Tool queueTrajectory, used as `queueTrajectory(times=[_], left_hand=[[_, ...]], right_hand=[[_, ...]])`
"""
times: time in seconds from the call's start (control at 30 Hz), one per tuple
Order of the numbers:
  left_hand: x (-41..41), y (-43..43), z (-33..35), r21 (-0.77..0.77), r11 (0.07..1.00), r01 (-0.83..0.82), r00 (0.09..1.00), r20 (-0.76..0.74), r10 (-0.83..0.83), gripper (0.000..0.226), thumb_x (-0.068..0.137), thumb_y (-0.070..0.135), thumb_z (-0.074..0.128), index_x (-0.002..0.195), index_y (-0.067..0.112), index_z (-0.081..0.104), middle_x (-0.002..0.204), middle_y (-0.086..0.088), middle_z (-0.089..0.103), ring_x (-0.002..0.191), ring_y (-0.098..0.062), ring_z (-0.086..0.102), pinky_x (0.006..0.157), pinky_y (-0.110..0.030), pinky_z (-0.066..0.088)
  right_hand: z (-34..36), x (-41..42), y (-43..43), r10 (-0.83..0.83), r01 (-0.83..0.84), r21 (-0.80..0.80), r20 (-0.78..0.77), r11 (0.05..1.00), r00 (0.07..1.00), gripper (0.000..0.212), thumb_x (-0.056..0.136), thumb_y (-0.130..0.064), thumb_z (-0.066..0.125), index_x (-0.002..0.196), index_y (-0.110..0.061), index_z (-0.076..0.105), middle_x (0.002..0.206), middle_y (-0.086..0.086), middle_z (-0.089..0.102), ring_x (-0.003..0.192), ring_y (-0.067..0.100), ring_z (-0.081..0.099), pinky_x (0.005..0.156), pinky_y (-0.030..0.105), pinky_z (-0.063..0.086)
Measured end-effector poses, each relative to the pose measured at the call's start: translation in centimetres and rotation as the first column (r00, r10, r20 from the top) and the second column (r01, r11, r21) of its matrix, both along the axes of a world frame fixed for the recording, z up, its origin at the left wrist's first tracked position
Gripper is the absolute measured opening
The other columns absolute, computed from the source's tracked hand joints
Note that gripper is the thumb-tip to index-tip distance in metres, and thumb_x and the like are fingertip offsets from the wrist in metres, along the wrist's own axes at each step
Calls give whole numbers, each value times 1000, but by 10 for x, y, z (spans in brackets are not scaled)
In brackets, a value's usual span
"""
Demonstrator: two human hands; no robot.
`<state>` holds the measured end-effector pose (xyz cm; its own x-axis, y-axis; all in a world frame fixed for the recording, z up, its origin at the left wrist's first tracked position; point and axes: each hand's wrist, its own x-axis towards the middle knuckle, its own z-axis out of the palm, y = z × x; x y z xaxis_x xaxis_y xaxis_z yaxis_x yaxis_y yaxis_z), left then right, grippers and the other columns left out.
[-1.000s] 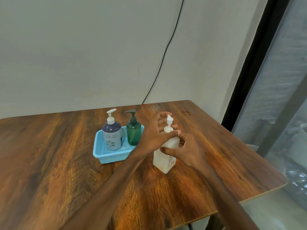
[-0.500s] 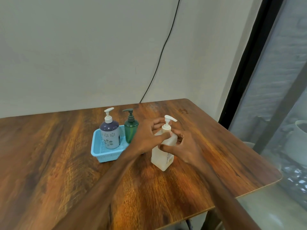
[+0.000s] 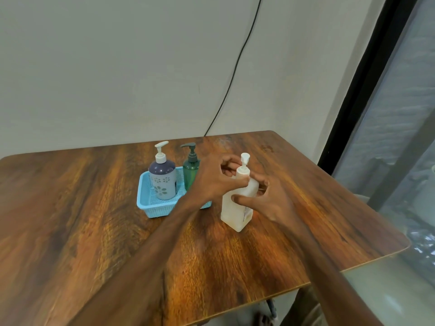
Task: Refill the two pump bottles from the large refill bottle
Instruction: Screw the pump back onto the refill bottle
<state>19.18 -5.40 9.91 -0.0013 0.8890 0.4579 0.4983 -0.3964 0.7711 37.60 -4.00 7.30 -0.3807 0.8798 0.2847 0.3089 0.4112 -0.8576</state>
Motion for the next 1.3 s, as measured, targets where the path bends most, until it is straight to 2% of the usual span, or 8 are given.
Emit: queueTrajectory(times=[0.17,0.3,0.5,0.67,0.87,1.0,1.13,1.3], left_hand=[[0,-3,-4,-33,998,50,999,-14,-51,56,78,21,84,132,27,67,109,24,73,104,5,69,89,-16,57],[12,-9,-7,32,996,-83,997,6,82,51,76,46,92,118,38,65,97,30,67,93,17,63,74,-4,50],[8,0,-6,42,994,-100,995,3,99,31,75,30,96,100,25,78,76,22,69,72,13,64,63,-6,47],[-6,5,2,-110,990,91,994,-57,-98,52,82,12,86,132,16,72,121,11,77,113,2,69,96,-20,55],[14,-8,-11,-2,994,-113,993,26,113,65,72,49,94,127,36,62,117,19,68,104,3,65,81,-10,52],[10,-8,-7,9,994,-113,988,103,111,51,74,28,95,116,36,68,99,23,73,94,11,68,75,-10,54],[10,-7,-2,-139,989,45,999,22,-42,60,82,17,84,138,22,63,124,18,74,117,4,66,100,-27,56],[22,-8,-9,-22,987,-161,987,23,162,55,75,47,92,122,29,69,108,20,70,99,5,66,75,-8,48]], right_hand=[[-1,0,1,2,-2,8,-3,1000,1000,51,74,-30,89,122,-28,72,113,-13,75,103,4,70,90,34,58],[-5,0,2,-34,34,-8,-4,999,999,55,70,-35,91,121,-27,71,114,-16,73,102,-1,68,84,25,55],[0,0,0,6,-6,17,-14,1000,1000,46,74,-31,89,112,-48,68,103,-34,71,96,-12,67,70,3,49],[-2,0,3,7,-6,27,-18,1000,1000,45,72,-33,90,106,-51,66,100,-41,68,95,-14,66,70,3,50],[-8,2,6,2,-2,24,-30,1000,1000,51,71,-34,90,116,-42,68,110,-27,72,101,-7,67,83,14,55],[-4,3,4,39,-38,33,-38,999,999,49,73,-29,90,113,-46,67,105,-28,73,97,-9,68,74,10,53],[0,2,2,49,-48,63,-24,997,998,48,75,-26,89,114,-44,68,104,-31,72,97,-9,67,75,10,53],[-4,2,3,33,-31,40,-48,999,998,48,72,-30,91,108,-49,66,103,-33,71,96,-12,66,71,4,50]])
